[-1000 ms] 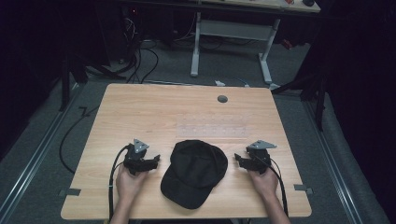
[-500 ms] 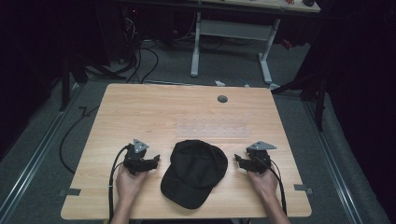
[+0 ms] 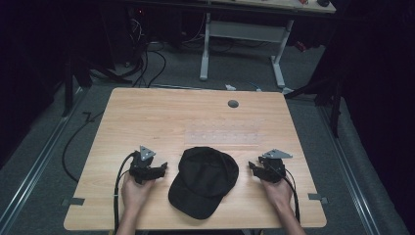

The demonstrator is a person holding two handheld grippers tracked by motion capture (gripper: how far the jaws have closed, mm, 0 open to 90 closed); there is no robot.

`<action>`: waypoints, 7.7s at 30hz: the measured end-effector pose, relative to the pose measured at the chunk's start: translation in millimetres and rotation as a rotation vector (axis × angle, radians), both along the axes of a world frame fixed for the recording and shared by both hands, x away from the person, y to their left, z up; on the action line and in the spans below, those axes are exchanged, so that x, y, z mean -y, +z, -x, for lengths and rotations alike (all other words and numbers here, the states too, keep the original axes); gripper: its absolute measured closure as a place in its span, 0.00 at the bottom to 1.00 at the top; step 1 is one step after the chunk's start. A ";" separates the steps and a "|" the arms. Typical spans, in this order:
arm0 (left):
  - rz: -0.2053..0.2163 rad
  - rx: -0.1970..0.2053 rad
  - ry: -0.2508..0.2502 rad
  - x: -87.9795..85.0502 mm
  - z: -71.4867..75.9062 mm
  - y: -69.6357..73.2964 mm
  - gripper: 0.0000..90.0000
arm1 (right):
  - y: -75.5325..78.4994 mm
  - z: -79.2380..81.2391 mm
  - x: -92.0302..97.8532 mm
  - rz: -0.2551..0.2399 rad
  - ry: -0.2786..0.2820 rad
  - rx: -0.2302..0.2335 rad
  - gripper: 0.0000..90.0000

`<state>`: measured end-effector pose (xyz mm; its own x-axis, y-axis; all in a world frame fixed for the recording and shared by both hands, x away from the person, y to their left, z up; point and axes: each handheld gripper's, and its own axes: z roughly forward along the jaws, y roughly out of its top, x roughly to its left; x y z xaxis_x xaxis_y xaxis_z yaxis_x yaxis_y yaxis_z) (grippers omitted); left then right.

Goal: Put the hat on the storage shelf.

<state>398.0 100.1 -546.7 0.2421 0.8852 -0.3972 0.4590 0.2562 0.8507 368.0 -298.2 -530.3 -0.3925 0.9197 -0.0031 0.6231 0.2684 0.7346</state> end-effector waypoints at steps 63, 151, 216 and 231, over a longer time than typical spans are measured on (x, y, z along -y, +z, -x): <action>-0.003 -0.001 0.000 0.1 0.5 0.0 0.30 | 47.0 47.0 -73.5 -0.155 0.321 0.057 0.65; 0.001 -0.003 0.004 0.6 0.9 0.1 0.30 | 60.3 22.5 -71.6 -0.149 0.275 0.098 0.97; 0.344 -0.117 -0.547 47.8 27.4 67.4 0.17 | 118.4 15.8 -53.8 -0.278 0.419 0.267 0.97; 0.385 -0.160 -0.592 51.0 25.7 68.5 0.22 | 120.4 16.1 -58.5 -0.289 0.474 0.300 0.97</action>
